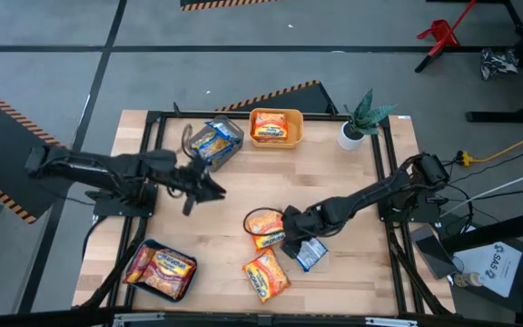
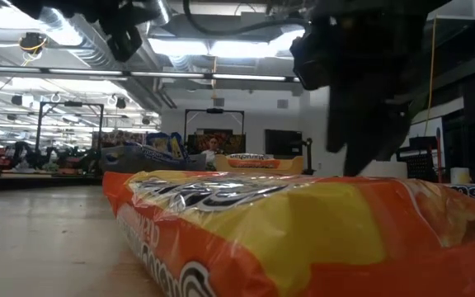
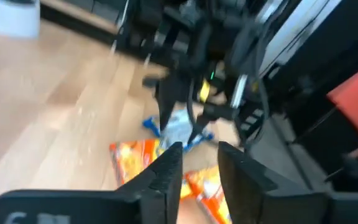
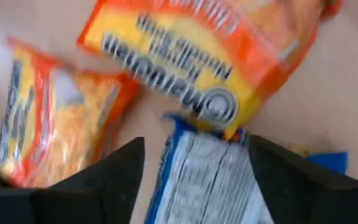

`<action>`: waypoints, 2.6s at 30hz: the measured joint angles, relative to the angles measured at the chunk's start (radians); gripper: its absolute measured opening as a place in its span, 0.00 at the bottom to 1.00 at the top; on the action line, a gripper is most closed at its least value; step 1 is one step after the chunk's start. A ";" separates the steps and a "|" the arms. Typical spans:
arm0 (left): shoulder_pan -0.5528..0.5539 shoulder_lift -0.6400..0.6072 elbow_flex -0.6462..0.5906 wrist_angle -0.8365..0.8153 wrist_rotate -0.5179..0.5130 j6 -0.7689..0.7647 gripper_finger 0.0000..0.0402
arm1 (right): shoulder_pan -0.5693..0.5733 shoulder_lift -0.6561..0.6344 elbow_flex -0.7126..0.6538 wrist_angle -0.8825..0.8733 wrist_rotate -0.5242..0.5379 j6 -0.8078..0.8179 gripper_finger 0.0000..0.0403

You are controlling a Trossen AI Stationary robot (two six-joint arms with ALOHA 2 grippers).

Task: Sort Maruchan noodles
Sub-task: Adjust the packs of blue ramen in the black transparent bin

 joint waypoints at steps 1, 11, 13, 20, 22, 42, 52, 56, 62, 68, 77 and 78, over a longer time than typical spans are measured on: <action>-0.030 0.025 0.000 0.000 -0.033 -0.002 0.25 | -0.001 0.000 0.000 -0.002 0.036 0.005 0.71; -0.219 0.368 0.000 0.140 -0.223 -0.147 0.34 | -0.041 0.019 -0.001 0.037 0.247 0.005 0.75; -0.243 0.420 0.000 0.177 -0.247 -0.207 0.34 | -0.037 0.032 -0.001 0.048 0.247 0.012 0.75; -0.309 0.562 -0.001 0.221 -0.311 -0.330 0.34 | -0.037 0.070 -0.090 0.252 0.240 0.109 0.75; -0.318 0.589 -0.001 0.253 -0.312 -0.352 0.34 | -0.037 0.071 -0.131 0.314 0.250 0.136 0.75; -0.299 0.776 -0.001 0.360 -0.476 -0.558 0.34 | -0.052 0.072 -0.213 0.368 0.485 0.366 0.75; -0.237 0.787 -0.001 0.409 -0.411 -0.559 0.34 | -0.058 0.024 -0.214 0.391 0.560 0.277 0.75; -0.236 0.784 -0.001 0.412 -0.392 -0.521 0.34 | -0.057 -0.033 -0.210 0.397 0.542 0.181 0.73; -0.146 0.770 -0.001 0.416 -0.162 -0.423 0.33 | -0.057 -0.029 -0.210 0.390 0.470 0.130 0.44; -0.021 0.711 -0.001 0.412 0.119 -0.344 0.19 | -0.057 -0.029 -0.210 0.364 0.484 0.087 0.06; -0.057 0.358 -0.016 0.461 -0.267 0.004 0.01 | -0.057 -0.029 -0.210 0.333 0.517 0.079 0.01; -0.069 0.333 -0.038 0.478 -0.296 0.016 0.00 | -0.057 -0.029 -0.212 0.329 0.517 0.079 0.01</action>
